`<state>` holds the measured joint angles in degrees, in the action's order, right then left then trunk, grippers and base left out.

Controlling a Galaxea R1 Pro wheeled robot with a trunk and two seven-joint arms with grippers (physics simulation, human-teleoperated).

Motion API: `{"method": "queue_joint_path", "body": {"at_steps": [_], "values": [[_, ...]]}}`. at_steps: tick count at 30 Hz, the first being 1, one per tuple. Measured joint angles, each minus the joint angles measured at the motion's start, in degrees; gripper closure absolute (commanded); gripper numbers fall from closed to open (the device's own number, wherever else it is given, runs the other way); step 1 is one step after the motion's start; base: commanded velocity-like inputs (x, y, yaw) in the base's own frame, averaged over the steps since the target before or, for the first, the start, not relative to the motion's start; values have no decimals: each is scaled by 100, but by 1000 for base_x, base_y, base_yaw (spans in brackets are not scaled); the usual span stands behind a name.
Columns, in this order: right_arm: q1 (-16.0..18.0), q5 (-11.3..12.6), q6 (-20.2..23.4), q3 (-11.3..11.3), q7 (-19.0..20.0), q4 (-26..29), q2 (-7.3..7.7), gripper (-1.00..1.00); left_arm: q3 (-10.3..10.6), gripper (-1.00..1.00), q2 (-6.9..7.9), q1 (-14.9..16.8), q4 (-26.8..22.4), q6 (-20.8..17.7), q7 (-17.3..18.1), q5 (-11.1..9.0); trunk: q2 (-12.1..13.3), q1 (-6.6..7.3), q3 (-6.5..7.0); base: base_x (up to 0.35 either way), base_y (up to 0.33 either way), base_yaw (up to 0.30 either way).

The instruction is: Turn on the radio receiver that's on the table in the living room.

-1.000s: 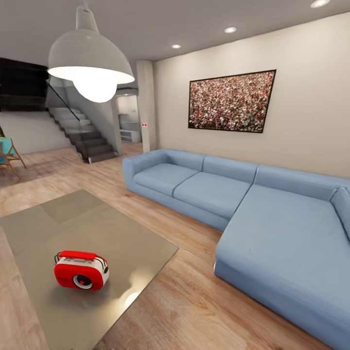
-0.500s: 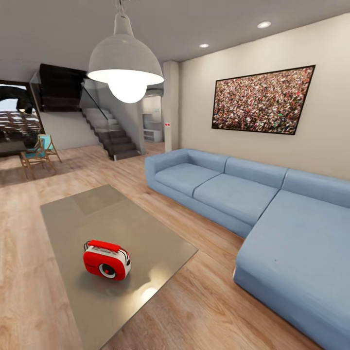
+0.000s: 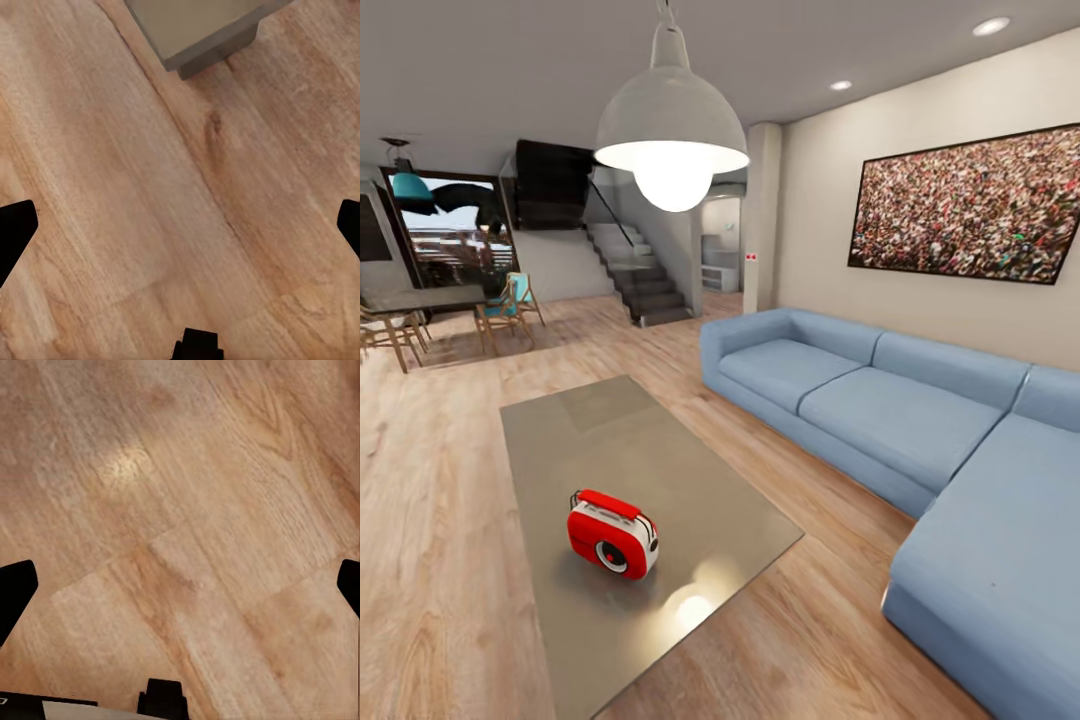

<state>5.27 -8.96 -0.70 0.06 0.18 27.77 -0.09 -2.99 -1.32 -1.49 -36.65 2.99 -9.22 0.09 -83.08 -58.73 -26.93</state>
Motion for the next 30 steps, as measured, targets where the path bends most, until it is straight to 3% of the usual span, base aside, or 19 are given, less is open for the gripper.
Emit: {"method": "queue_joint_path", "body": {"at_steps": [30], "values": [[0, 0, 0, -1, 0, 0, 0, -100, 0, -100, 0, 0, 0, -9, -71, 0, 0, 0, 0, 268, -193, 300]]}}
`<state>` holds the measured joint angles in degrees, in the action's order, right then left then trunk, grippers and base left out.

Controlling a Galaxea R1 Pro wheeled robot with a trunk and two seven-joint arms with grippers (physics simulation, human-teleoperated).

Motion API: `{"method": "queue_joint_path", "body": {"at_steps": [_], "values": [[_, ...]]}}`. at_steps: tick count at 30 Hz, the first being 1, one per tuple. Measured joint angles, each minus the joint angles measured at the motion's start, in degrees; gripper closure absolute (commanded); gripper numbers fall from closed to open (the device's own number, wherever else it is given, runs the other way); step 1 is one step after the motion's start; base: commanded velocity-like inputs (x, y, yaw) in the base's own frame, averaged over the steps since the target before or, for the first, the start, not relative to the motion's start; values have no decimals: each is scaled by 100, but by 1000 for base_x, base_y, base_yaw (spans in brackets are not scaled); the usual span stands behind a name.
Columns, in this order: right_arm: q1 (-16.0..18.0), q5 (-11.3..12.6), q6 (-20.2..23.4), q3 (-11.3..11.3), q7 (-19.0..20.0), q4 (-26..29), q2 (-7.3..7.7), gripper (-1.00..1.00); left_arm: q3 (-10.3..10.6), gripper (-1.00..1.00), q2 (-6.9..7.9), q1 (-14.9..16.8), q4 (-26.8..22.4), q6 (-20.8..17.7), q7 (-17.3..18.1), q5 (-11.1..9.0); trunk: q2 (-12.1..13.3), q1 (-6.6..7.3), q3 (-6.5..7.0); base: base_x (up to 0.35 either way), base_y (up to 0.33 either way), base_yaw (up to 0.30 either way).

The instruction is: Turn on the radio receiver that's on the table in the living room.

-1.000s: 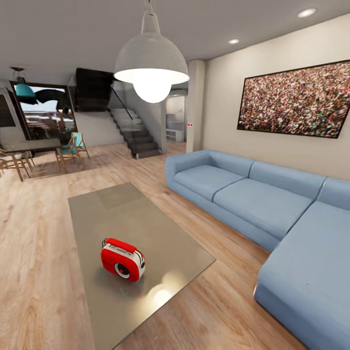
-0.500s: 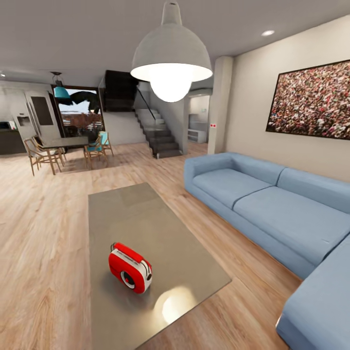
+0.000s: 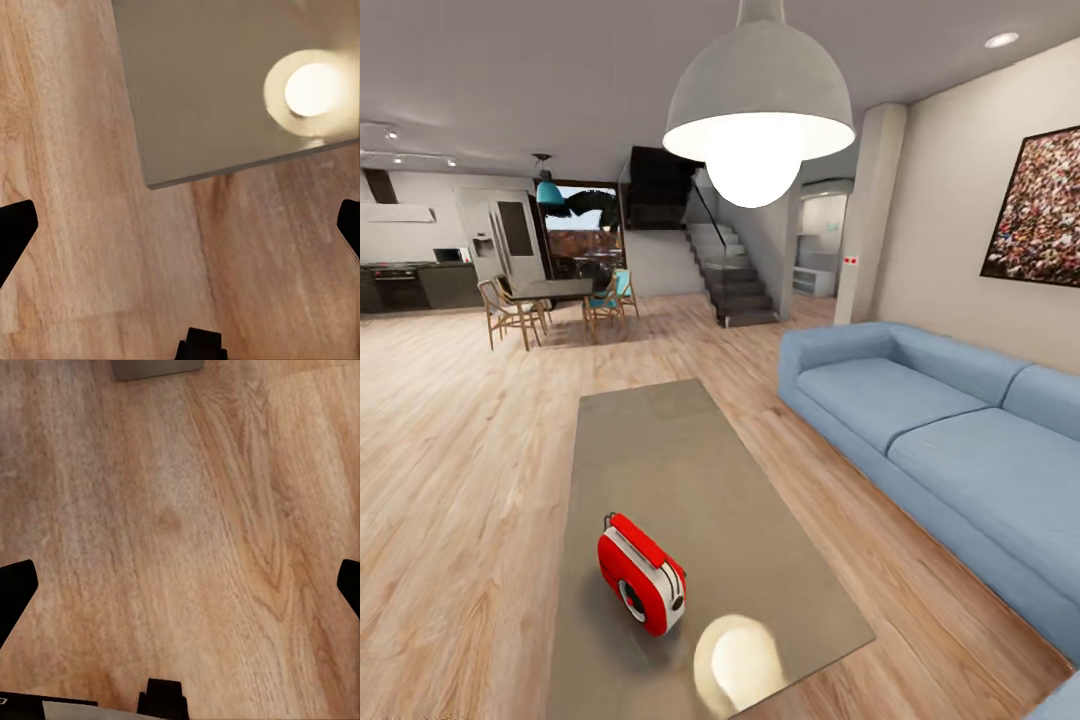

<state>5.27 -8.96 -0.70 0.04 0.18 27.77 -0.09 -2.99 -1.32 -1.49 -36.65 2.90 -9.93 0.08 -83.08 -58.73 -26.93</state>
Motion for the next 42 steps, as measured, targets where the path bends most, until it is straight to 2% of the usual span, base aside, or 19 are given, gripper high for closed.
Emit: {"method": "queue_joint_path", "body": {"at_steps": [6, 24, 33, 42], "values": [[0, 0, 0, 3, 0, 0, 0, -100, 0, -100, 0, 0, 0, 3, 0, -2, 0, 0, 0, 220, -161, 300], [0, 0, 0, 2, 0, 0, 0, -100, 0, -100, 0, 0, 0, 18, 0, -17, 0, 0, 0, 15, -13, 300], [0, 0, 0, 4, 0, 0, 0, -100, 0, -100, 0, 0, 0, 18, 0, -8, 0, 0, 0, 165, -220, 300], [0, 0, 0, 2, 0, 0, 0, -100, 1, -100, 0, 0, 0, 18, 0, -10, 0, 0, 0, 21, -26, 279]]}}
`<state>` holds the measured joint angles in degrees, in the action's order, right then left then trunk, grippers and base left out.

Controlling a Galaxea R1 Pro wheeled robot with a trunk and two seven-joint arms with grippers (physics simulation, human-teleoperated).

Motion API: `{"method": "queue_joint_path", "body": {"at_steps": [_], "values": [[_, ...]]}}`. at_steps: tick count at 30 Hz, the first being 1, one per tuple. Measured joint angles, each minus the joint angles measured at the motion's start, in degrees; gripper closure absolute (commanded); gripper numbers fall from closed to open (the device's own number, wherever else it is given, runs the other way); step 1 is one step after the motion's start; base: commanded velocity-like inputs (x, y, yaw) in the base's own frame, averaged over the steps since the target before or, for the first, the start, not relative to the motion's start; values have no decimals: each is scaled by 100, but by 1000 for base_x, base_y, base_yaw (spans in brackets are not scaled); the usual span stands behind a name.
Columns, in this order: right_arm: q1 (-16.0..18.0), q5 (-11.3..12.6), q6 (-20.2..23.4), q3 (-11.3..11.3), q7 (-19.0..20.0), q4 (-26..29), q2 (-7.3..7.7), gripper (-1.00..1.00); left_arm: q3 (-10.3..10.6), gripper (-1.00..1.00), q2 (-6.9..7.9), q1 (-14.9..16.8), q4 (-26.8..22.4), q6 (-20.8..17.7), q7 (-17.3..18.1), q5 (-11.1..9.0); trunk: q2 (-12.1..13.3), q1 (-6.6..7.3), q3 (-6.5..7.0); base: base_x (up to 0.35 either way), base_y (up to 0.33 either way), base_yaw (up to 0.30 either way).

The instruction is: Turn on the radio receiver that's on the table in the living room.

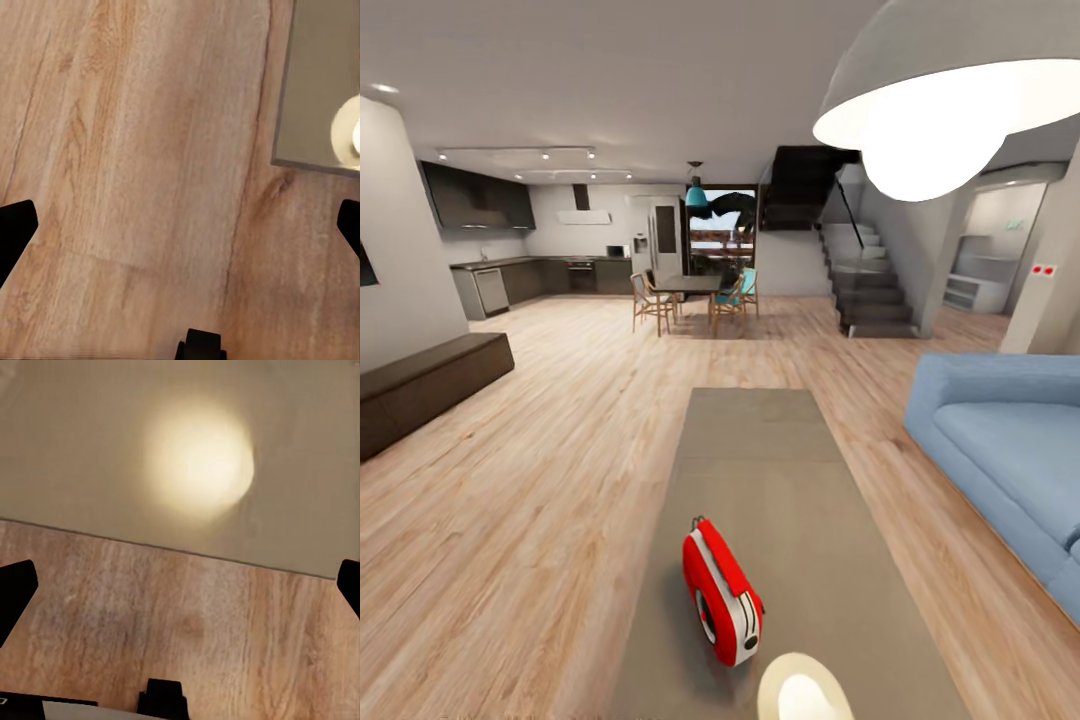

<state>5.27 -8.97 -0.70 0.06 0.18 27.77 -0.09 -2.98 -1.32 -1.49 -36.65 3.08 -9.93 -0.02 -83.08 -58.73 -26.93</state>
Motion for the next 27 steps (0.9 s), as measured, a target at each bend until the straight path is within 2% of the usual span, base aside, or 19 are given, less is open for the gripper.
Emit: {"method": "queue_joint_path", "body": {"at_steps": [11, 12, 13, 16, 27], "values": [[0, 2, 0, -4, -5, 146, 17, -100, 0, -100, 0, 0, 0, 0, 0, -6, 0, 0, 0, 0, 0, 46], [2, 5, 0, -21, -19, 408, 147, -100, 0, -100, -6, 0, 0, 0, 0, 1, 0, 0, 1, 0, 0, 251], [1, 7, -1, -28, -22, 477, 215, -100, 0, -100, -7, 0, 0, 0, 0, 5, 0, 0, 0, 0, 0, 268], [1, 8, -1, -39, -26, 678, 342, -100, 2, -100, -7, 0, 0, 0, 0, 5, 0, 0, 0, 0, -36, 285], [0, 9, 0, -42, -13, 747, 378, -100, 5, -100, -8, 0, 0, 0, -3, 4, 0, 0, 0, 0, -284, 298]]}}
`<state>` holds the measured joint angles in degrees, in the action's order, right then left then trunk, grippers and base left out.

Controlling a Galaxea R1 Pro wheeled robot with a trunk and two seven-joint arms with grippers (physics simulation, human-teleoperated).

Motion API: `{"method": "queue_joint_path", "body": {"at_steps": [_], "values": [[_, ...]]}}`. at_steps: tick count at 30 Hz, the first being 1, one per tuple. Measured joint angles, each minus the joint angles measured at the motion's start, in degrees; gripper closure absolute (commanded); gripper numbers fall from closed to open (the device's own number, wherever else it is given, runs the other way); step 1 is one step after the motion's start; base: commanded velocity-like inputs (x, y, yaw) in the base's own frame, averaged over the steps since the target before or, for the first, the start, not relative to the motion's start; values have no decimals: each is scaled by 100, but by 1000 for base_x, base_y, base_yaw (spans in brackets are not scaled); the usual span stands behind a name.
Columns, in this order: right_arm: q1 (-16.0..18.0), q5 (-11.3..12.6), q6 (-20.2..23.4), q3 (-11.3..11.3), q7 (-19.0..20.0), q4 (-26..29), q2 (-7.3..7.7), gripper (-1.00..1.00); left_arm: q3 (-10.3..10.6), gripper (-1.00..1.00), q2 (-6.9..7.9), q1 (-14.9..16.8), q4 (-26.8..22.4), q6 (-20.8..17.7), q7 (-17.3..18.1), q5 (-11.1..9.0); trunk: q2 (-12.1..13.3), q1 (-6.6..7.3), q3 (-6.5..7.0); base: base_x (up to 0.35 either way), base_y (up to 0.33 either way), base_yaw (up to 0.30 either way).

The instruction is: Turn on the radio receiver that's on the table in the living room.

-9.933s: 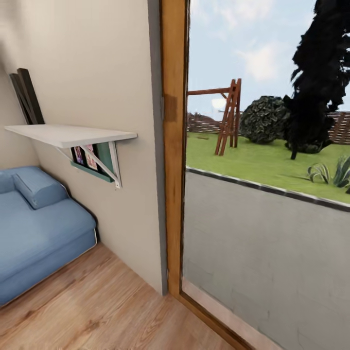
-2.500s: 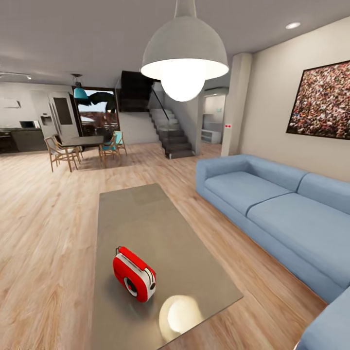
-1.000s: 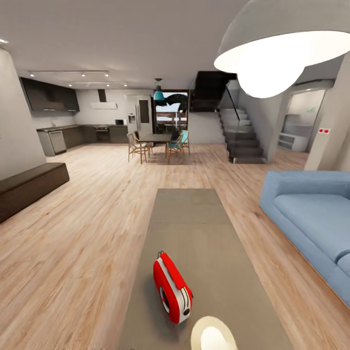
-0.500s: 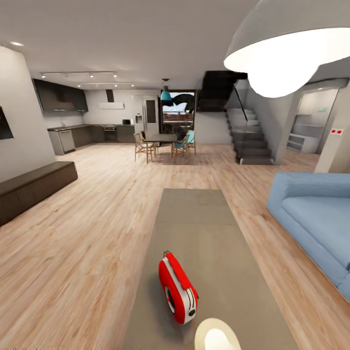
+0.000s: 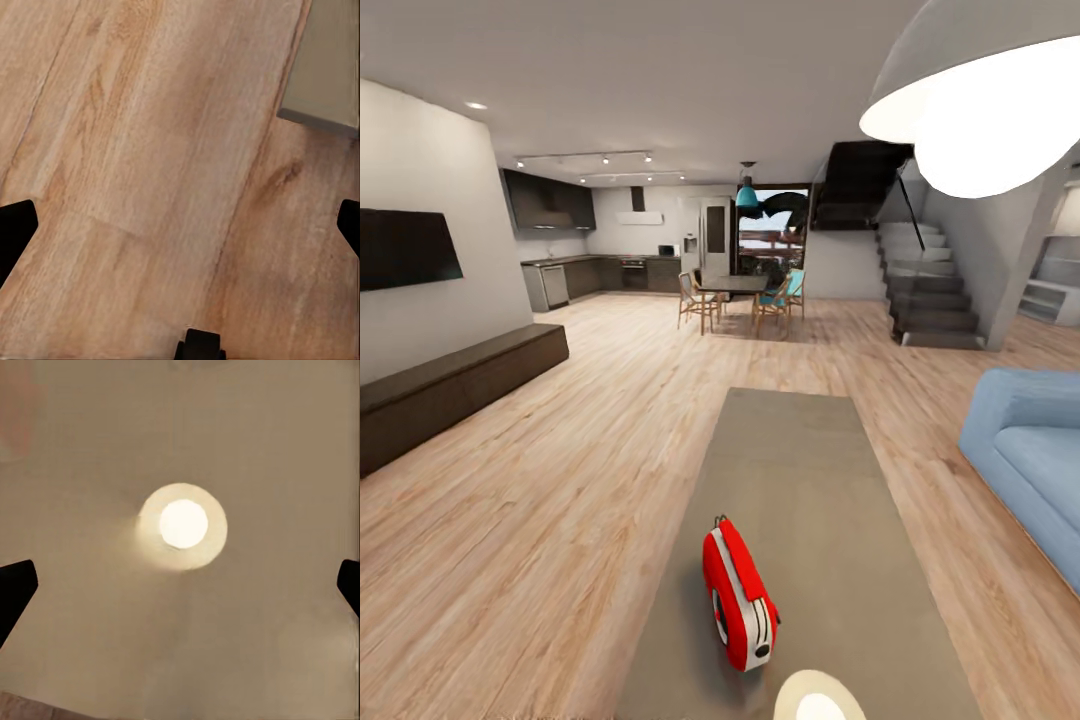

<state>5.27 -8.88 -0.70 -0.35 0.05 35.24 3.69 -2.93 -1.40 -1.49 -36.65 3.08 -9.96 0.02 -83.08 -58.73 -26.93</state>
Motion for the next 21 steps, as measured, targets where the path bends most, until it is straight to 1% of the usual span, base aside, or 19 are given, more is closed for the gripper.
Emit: {"method": "queue_joint_path", "body": {"at_steps": [4, 9, 12, 15, 16, 17, 19, 21], "values": [[0, 0, 0, 0, 3, 0, 0, -100, -1, -100, 3, 0, 0, 0, 2, -3, 0, 0, 0, 0, -163, 161], [0, -3, 0, 0, 10, 12, 0, -100, 2, -100, 7, 0, 0, 0, 3, -8, 0, 0, 0, 0, -24, 24], [4, -14, 18, 21, 18, 133, 0, -100, 2, -100, 8, 0, 0, 0, 3, -5, 0, 0, 0, 0, -3, 3], [51, -156, 59, 136, 51, 356, -13, -100, 3, -100, 8, 0, 0, 0, 3, -1, 0, 0, 0, 0, 0, 0], [94, -240, 93, 232, 110, 473, -24, -100, 3, -100, 8, 0, 0, 0, 3, 2, 0, 0, 0, 0, 0, 0], [121, -276, 135, 286, 169, 543, -32, -100, 3, -100, 8, 0, 0, 0, 3, 0, 0, 0, 0, 0, 0, 0], [217, -352, 414, 422, 396, 807, -70, -100, 4, -100, 6, 0, 1, 0, 3, -6, 0, 0, 0, 0, 0, 0], [291, -383, 946, 484, 614, 1136, -155, -100, 4, -100, 5, 0, 0, 0, 3, -4, 0, 0, 0, 0, 0, 0]]}}
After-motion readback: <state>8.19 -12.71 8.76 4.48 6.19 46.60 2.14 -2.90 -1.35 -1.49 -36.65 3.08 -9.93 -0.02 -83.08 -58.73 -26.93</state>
